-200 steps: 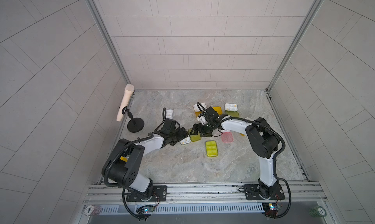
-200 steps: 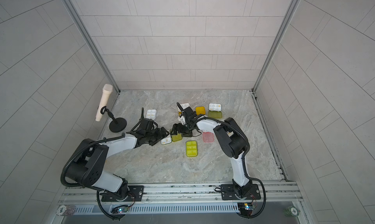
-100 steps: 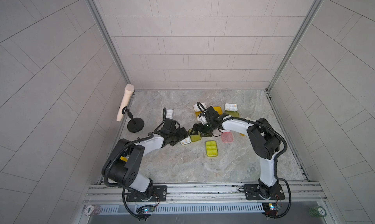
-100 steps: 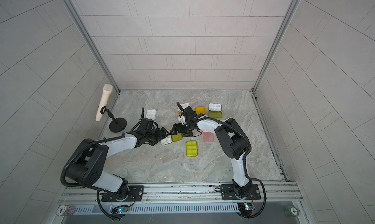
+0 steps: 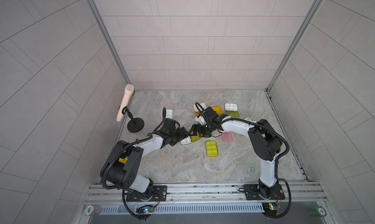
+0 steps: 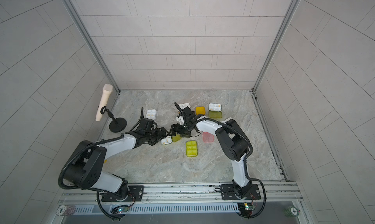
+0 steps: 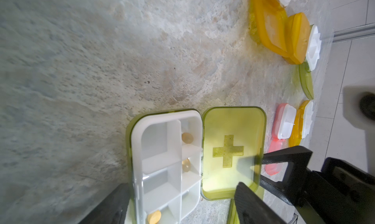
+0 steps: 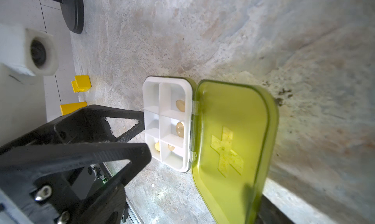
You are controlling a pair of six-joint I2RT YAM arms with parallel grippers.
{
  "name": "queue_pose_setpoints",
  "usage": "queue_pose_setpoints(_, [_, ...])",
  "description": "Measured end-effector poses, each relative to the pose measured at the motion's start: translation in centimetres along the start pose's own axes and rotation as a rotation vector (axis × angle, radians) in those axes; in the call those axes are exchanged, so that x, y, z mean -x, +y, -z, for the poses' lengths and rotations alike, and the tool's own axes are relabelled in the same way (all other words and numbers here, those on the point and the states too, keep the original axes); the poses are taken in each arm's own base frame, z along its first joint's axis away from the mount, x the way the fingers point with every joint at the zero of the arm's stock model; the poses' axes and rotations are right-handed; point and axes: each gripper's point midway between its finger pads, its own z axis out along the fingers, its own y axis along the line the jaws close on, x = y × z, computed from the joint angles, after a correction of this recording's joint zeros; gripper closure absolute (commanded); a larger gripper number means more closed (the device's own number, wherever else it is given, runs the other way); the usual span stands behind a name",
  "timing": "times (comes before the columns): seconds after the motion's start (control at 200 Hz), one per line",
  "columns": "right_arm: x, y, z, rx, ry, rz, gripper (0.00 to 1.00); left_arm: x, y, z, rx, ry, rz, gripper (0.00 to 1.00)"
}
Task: Close pillboxes
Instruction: Close the lid on the pillbox.
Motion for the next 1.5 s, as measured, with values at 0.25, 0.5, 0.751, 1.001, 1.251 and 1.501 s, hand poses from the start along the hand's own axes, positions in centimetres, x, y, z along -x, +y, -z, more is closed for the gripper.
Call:
queue_pose_setpoints(0.25, [0.3, 1.3, 0.9, 0.012, -0.022, 0.023, 0.08, 1.4, -0.8, 2.7, -0.003, -0.086, -0.008, 0.14])
queue_pose_setpoints(0.5, [0.3, 2.8, 0.9, 0.016, -0.019, 0.048, 0.08, 2.3, 0.8, 5.1, 0.030, -0.162, 0.040, 0.14])
queue_pose_setpoints(0.751, [0.4, 5.3, 0.9, 0.023, -0.030, 0.096, 0.08, 1.9, 2.5, 7.1, 0.063, -0.234, 0.074, 0.14])
queue_pose_setpoints(1.001, [0.5, 6.1, 0.1, 0.010, -0.022, 0.110, 0.08, 1.7, 3.4, 8.5, 0.069, -0.293, 0.081, 0.13])
queue_pose_setpoints(1.251, [0.2, 6.5, -1.1, -0.008, 0.000, 0.114, 0.08, 1.3, 3.9, 8.6, 0.079, -0.291, 0.092, 0.13])
queue_pose_setpoints(1.501, [0.5, 6.4, -0.8, -0.044, -0.012, 0.113, 0.08, 1.2, 3.9, 8.9, 0.075, -0.296, 0.093, 0.13])
